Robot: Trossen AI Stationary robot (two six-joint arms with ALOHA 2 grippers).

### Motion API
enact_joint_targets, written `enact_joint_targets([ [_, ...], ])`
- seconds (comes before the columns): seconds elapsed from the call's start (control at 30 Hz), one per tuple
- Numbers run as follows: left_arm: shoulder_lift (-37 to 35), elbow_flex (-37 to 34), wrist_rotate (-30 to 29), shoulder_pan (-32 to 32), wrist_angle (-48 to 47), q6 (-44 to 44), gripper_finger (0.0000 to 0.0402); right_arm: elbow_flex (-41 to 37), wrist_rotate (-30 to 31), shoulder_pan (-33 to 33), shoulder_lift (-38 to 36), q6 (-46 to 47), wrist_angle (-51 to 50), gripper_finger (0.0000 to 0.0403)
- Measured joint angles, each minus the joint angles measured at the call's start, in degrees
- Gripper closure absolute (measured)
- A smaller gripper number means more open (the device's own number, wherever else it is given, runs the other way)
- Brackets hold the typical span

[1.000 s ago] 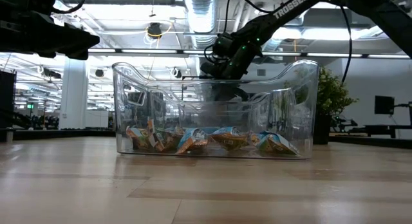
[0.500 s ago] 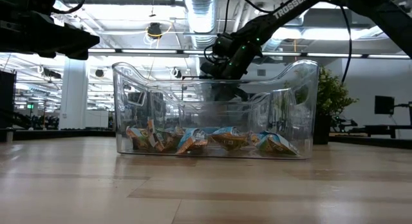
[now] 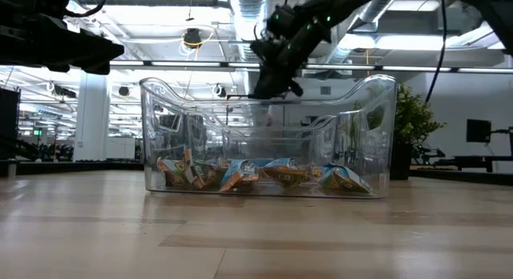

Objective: Pick and place Granola Bars by type
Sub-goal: Return to Home Position

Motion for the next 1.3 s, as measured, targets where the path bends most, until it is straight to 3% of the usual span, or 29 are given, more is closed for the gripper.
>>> enact_joint_targets([
  [0.23, 0.0, 0.01, -0.02, -0.01, -0.02, 0.01, 0.0287, -3.96, -0.02, 3.99, -7.48, -1.48, 4.35, 0.0315],
  [0.83, 0.0, 0.0, -0.11, -0.01, -0.01, 0.01, 0.0287, -36.81, 0.04, 16.46, -39.91, -1.46, 15.67, 0.0315],
  [1.3, -0.02, 0.02, -0.13, 0.0, -0.01, 0.0, 0.0287, -57.19, 0.58, 28.7, -60.62, 1.93, 21.63, 0.0315],
])
